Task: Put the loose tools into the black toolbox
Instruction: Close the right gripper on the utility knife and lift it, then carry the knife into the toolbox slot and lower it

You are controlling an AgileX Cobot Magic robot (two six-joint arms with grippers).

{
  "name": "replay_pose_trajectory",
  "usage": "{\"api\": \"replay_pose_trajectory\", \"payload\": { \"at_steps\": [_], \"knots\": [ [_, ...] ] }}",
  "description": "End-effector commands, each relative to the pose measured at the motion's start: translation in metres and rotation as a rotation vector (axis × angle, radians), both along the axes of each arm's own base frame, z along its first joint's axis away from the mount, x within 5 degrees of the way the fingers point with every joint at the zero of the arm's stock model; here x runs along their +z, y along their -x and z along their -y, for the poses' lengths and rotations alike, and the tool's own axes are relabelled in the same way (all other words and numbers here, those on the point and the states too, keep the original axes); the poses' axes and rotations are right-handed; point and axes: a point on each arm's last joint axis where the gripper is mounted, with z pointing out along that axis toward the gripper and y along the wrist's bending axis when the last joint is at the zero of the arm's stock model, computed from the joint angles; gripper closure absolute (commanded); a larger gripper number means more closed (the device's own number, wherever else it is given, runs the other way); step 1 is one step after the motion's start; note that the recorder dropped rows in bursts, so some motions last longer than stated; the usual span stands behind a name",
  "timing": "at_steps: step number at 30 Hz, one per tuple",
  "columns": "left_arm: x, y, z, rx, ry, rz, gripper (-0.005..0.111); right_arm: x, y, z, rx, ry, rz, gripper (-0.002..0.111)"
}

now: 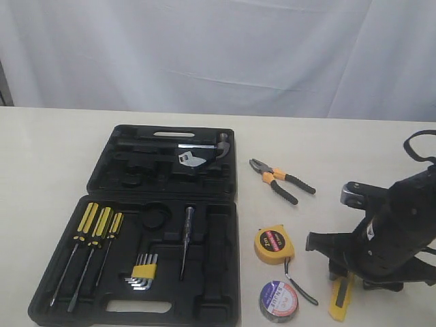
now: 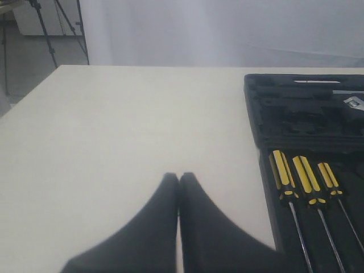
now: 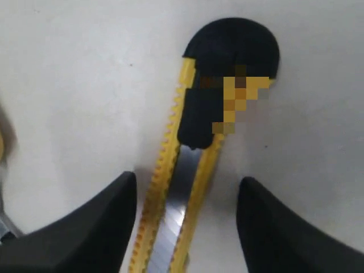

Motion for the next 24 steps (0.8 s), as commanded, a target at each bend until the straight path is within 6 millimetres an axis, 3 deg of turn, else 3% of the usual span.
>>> {"api": "replay_pose_trajectory", "payload": {
  "at_steps": [1,2,4,10,12,16,18,21,24],
  "knots": [
    [0.0,0.0,0.001,-0.004,0.012,0.008,0.107,-0.002,0.005,0.001,0.018,0.018,-0.053,0.076],
    [0.0,0.0,0.001,-0.004,0.012,0.008,0.107,-0.002,0.006,0.002,0.025,0.024,-0.06,0.087],
    [0.0,0.0,0.001,-0.004,0.012,0.008,0.107,-0.002,0.007,0.002,0.024,0.024,-0.069,0.095],
    [0.0,0.0,0.001,-0.004,0.012,0.008,0.107,0.007,0.006,0.003,0.084,0.045,-0.101,0.096],
    [0.0,0.0,0.001,-0.004,0.012,0.008,0.107,0.028,0.003,0.005,0.133,0.068,-0.129,0.096],
    [0.0,0.0,0.001,-0.004,0.012,0.008,0.107,0.095,-0.014,0.003,0.21,0.099,-0.088,0.096],
    [0.0,0.0,0.001,-0.004,0.012,0.008,0.107,0.136,-0.027,-0.013,0.25,0.053,-0.025,0.096],
    [0.0,0.0,0.001,-0.004,0.012,0.008,0.107,0.173,-0.05,-0.05,0.328,-0.016,0.065,0.096],
    [0.0,0.0,0.001,-0.004,0.012,0.008,0.107,0.18,-0.076,-0.094,0.373,-0.044,0.108,0.096]
  ]
}}
